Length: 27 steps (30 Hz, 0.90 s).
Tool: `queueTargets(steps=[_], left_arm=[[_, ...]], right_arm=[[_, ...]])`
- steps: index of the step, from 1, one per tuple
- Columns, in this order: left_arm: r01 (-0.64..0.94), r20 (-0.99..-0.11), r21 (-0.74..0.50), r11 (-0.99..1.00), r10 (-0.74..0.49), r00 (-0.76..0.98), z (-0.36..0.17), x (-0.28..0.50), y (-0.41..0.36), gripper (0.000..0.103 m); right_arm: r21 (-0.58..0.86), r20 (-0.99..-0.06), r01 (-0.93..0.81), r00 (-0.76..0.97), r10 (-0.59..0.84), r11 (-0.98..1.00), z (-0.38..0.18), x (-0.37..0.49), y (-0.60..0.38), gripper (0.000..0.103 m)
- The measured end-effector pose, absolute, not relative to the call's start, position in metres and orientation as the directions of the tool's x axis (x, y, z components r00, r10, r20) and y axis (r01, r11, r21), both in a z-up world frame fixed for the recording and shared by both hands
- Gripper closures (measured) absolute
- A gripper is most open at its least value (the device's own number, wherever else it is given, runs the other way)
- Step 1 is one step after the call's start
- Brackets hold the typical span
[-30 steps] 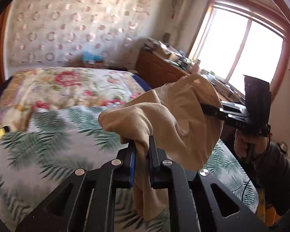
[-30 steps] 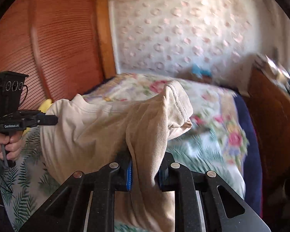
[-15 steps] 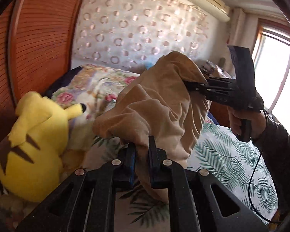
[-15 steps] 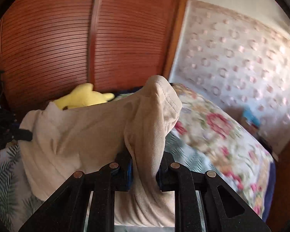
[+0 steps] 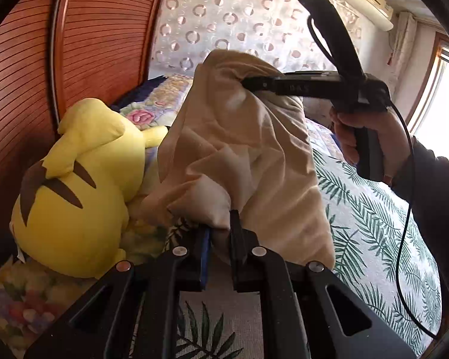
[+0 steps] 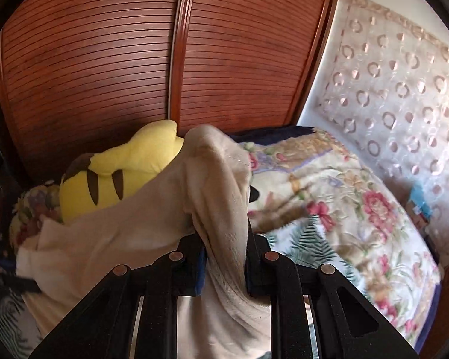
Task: Fold small clothes
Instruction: 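Carry the folded shirt with both tools toward the yellow plush toy, then lower the shirt beside the plush toy and open both tools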
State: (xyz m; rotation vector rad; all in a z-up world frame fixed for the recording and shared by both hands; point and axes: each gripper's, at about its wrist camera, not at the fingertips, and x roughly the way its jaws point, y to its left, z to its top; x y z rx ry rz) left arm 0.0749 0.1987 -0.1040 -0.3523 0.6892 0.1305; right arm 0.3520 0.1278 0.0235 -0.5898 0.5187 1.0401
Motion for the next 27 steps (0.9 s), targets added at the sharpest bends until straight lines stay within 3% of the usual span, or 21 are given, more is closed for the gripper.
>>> queueTargets(steps=[1,3,8,10,11,13,15,19,27], left_arm=[[-0.239,-0.646,-0.275,0.931,0.006,0.764,-0.104,0.075,0.2,0.091],[-0.268,-0.654,-0.266,0.926,0.031,0.756,-0.104,0.076,0.204,0.091],[-0.291,-0.639,-0.259,0.921,0.063,0.767,-0.099,0.069,0.215,0.077],[-0.296,-0.63,-0.242,0.924,0.082,0.772,-0.095,0.066,0.216,0.058],[-0.296,-0.624,-0.236,0.926,0.09,0.776,-0.092,0.064,0.216,0.056],[-0.304,-0.62,-0.219,0.927,0.109,0.777,-0.087,0.062,0.216,0.033],[-0.304,-0.602,-0.188,0.934,0.135,0.787,-0.08,0.059,0.213,0.022],[-0.285,-0.572,-0.107,0.953,0.175,0.801,-0.064,0.059,0.197,0.018],[-0.204,-0.537,-0.089,0.975,0.125,0.834,-0.039,0.064,0.153,0.018]], right_arm=[[-0.195,-0.638,-0.891,0.433,0.637,0.41,0.027,0.356,0.127,0.079],[-0.183,-0.616,-0.865,0.471,0.632,0.466,0.031,0.363,0.121,0.054],[-0.155,-0.624,-0.834,0.498,0.602,0.529,0.027,0.376,0.104,0.05],[-0.143,-0.633,-0.826,0.5,0.591,0.546,0.023,0.378,0.094,0.05],[-0.133,-0.639,-0.822,0.498,0.586,0.554,0.021,0.377,0.089,0.05],[-0.111,-0.638,-0.813,0.499,0.586,0.571,0.02,0.375,0.082,0.05],[-0.092,-0.625,-0.802,0.508,0.592,0.591,0.026,0.356,0.067,0.05],[-0.052,-0.597,-0.775,0.53,0.602,0.63,0.037,0.322,0.027,0.05],[0.018,-0.546,-0.722,0.573,0.611,0.692,0.041,0.258,-0.038,0.05]])
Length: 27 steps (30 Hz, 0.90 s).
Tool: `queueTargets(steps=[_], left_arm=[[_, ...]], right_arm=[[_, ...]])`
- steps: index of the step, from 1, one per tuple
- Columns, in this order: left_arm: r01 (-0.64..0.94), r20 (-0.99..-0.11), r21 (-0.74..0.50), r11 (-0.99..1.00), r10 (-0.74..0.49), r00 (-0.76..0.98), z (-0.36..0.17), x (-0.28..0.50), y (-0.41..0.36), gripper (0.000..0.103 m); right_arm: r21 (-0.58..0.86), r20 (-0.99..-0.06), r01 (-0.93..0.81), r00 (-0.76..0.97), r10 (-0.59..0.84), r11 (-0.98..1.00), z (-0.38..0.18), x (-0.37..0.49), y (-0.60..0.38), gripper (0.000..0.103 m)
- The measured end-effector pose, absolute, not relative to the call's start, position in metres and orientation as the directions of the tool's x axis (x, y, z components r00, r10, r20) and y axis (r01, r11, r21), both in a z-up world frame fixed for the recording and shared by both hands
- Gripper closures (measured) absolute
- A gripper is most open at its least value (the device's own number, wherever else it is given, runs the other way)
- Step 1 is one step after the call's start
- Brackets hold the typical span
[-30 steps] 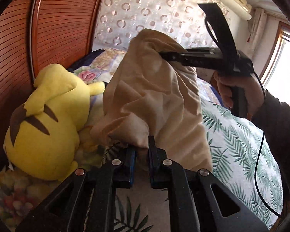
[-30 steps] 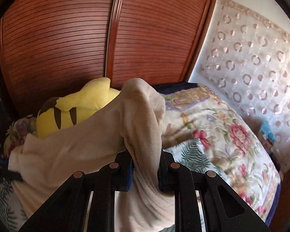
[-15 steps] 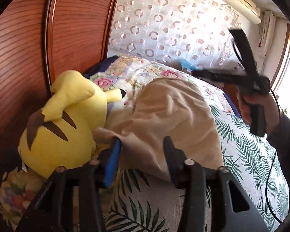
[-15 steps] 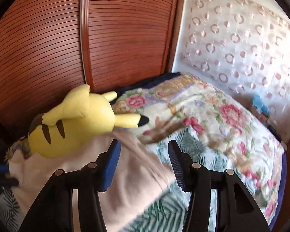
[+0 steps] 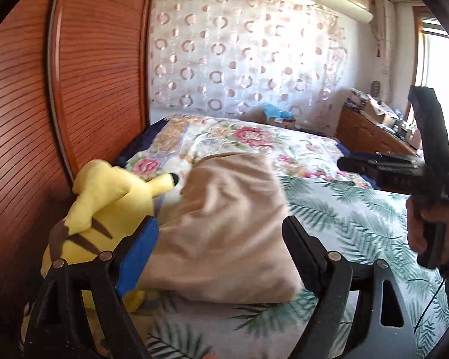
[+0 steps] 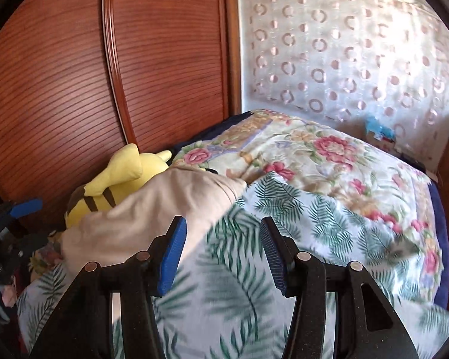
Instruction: Fold small clothes
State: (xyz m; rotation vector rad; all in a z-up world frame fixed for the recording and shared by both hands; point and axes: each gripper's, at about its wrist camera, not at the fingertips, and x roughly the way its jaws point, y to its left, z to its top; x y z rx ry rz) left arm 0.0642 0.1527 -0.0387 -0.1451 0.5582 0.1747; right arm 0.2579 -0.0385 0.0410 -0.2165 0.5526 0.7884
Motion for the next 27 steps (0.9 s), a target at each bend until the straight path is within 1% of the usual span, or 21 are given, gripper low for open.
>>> queueTargets(steps=[4,7,10,12,14,22,27], left_arm=[[-0.162,-0.524,-0.064,0.985,0.105,0.845,-0.03,0.066,0.126,0.018],[-0.127,-0.516,-0.055,0.99,0.081,0.853,-0.024,0.066,0.106,0.018],[-0.098,-0.51,-0.05,0.994,0.059,0.858,-0.019,0.065,0.088,0.018],[-0.08,-0.502,-0.043,0.996,0.047,0.863,-0.014,0.063,0.074,0.018],[-0.068,-0.498,-0.039,0.997,0.04,0.866,-0.009,0.061,0.064,0.018],[-0.024,-0.469,-0.006,1.0,0.019,0.883,0.013,0.053,0.021,0.018],[0.015,-0.457,-0.014,1.0,-0.02,0.889,0.026,0.053,0.005,0.018]], right_arm=[[0.016,-0.526,-0.689,0.611,0.592,0.724,0.044,0.224,-0.067,0.05],[0.021,-0.516,-0.668,0.631,0.58,0.744,0.046,0.199,-0.084,0.046],[0.025,-0.493,-0.641,0.66,0.567,0.767,0.049,0.172,-0.103,0.038],[0.031,-0.482,-0.606,0.688,0.543,0.795,0.052,0.157,-0.115,0.028],[0.042,-0.463,-0.573,0.715,0.524,0.819,0.056,0.143,-0.129,0.023],[0.065,-0.382,-0.411,0.831,0.403,0.909,0.073,0.08,-0.183,0.023],[0.08,-0.347,-0.34,0.872,0.346,0.937,0.087,0.054,-0.199,0.023]])
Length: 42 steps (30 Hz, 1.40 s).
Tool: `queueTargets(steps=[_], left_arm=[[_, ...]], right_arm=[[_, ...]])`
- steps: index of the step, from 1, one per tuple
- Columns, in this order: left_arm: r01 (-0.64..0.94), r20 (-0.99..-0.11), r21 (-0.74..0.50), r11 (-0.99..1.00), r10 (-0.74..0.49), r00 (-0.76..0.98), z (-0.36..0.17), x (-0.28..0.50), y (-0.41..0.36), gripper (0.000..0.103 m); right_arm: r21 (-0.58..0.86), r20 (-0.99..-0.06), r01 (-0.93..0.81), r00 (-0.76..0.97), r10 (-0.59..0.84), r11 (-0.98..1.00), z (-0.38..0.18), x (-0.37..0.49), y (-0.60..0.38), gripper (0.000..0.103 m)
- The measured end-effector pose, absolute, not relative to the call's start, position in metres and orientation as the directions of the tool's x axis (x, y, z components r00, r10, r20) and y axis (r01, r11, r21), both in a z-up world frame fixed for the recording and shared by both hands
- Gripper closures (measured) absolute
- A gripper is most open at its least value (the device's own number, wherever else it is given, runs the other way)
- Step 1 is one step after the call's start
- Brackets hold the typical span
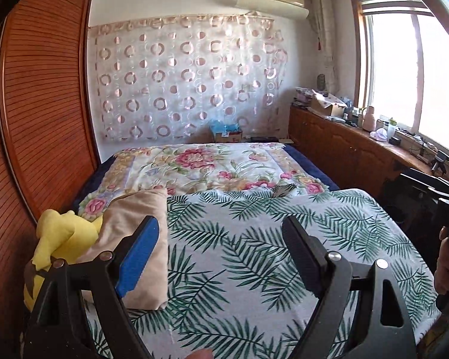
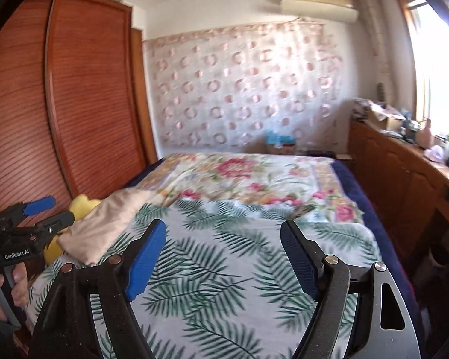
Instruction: Fold small clothes
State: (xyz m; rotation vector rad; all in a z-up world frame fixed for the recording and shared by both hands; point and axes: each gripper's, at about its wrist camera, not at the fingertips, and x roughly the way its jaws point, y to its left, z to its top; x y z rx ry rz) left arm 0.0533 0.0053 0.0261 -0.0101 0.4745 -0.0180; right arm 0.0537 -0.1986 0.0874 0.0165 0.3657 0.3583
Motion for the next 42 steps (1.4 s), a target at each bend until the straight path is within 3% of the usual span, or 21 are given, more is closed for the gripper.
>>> queueTargets(steps=[10,18,42], left_arm=[[0.039,-0.403,-0.011,0.999,-0.041,0.914,0.063,0.043,-0.016,0.018],[0.008,-0.365,0.022,1.0,0.0,0.931,0.079,0.028,-0.019,0.018],[0.004,-0.367,0.013,1.0,0.001,0.93,0.08,0.023,-0.015,0.018]], right_arm=[[0.065,-0.301,-0.289,0.907,0.295,0.955,0.102,0.018,-0.19,0.023],[0.065,-0.272,-0.281,0.918,0.288,0.957,0.092,0.004,-0.187,0.015],[0.063,-0.268,-0.276,0.921,0.283,0.959,0.087,0.015,-0.201,0.015]])
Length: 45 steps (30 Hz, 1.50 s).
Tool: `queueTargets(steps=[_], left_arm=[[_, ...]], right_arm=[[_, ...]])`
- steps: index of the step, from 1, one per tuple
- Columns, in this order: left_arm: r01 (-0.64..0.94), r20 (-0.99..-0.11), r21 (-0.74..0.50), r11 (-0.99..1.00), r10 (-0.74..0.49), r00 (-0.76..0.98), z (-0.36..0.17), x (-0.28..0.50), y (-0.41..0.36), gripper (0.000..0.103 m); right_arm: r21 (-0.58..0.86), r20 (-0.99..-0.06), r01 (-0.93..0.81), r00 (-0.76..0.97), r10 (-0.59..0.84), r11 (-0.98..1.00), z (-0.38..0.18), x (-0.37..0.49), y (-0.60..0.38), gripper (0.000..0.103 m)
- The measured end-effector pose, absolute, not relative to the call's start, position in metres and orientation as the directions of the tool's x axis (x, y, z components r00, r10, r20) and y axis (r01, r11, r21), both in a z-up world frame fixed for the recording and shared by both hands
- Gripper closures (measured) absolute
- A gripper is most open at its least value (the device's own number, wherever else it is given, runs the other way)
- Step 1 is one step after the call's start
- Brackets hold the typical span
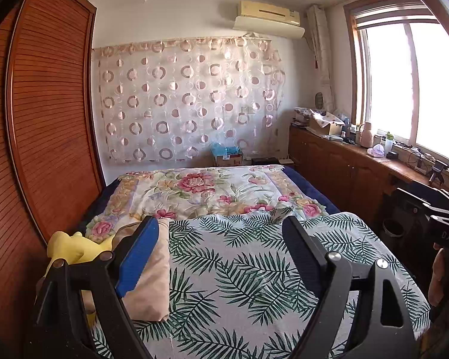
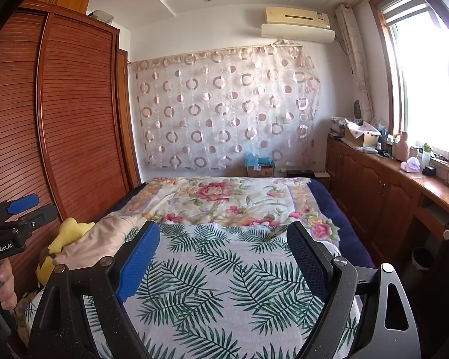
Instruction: Fold small clothes
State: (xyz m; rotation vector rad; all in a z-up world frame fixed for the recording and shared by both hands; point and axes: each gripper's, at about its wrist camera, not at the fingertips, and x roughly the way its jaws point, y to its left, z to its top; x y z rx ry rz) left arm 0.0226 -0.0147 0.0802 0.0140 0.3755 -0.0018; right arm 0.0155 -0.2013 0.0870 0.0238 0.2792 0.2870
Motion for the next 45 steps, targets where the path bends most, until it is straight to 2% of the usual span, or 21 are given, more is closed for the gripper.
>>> queueTargets(steps=[45], left_arm=[[0.004,-0.367,0.011,1.0,0.0,0.93,0.0812,0.0219,-0.0132,0.018]], right_arm=[[0.062,-0.272,-0.28,0.919,0.286,0.958,0.0844,0.0192,-0.2087,0.015]])
